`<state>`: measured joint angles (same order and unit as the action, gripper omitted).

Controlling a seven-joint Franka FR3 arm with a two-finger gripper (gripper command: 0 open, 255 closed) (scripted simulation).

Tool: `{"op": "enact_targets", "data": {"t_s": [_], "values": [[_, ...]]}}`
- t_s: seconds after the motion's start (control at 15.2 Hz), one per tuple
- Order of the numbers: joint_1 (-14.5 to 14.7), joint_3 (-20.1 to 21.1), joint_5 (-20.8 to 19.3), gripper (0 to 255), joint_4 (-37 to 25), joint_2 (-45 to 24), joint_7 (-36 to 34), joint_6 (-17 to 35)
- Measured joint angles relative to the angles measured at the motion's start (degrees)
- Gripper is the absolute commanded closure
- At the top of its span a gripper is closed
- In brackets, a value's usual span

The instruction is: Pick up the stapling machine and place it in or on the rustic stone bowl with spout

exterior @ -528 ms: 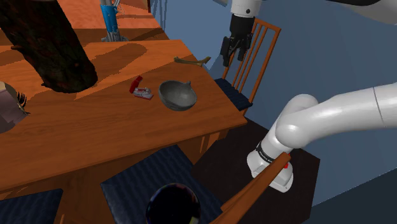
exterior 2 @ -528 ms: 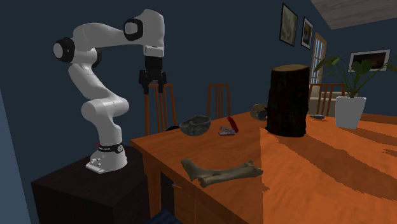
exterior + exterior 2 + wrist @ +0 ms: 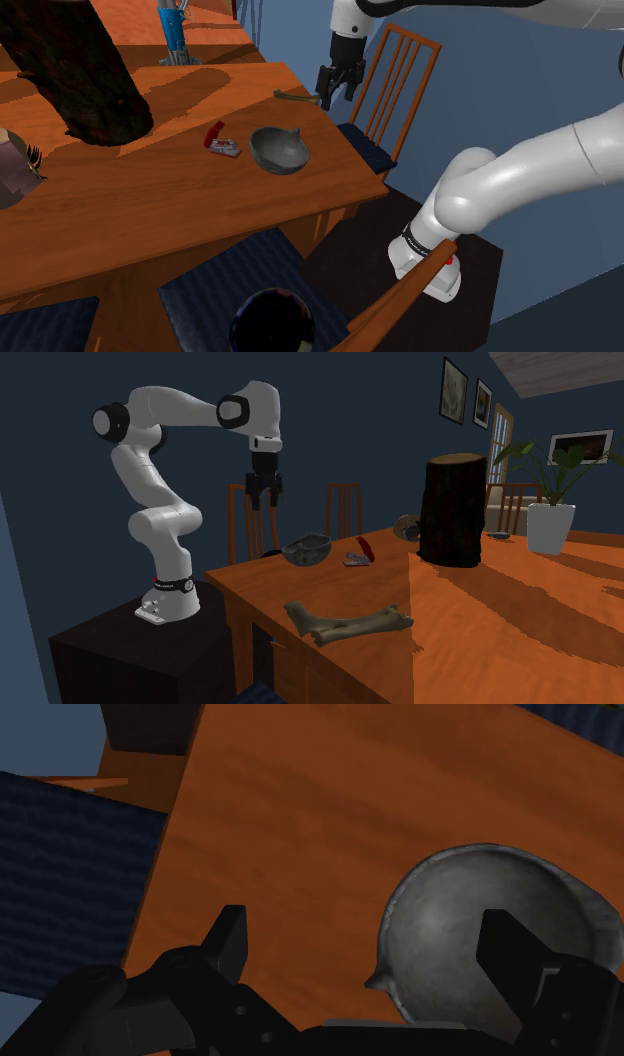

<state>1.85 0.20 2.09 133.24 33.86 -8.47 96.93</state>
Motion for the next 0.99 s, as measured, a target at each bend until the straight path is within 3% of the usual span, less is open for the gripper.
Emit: {"op": "enact_targets", "data": {"t_s": [0.79,0.99], "values": [[3.6,4.6,2.2,0,-11.3,-22.4,-2.0,15.8],[4.4,5.7,2.1,0,-15.9,-27.6,-2.7,17.5]]}}
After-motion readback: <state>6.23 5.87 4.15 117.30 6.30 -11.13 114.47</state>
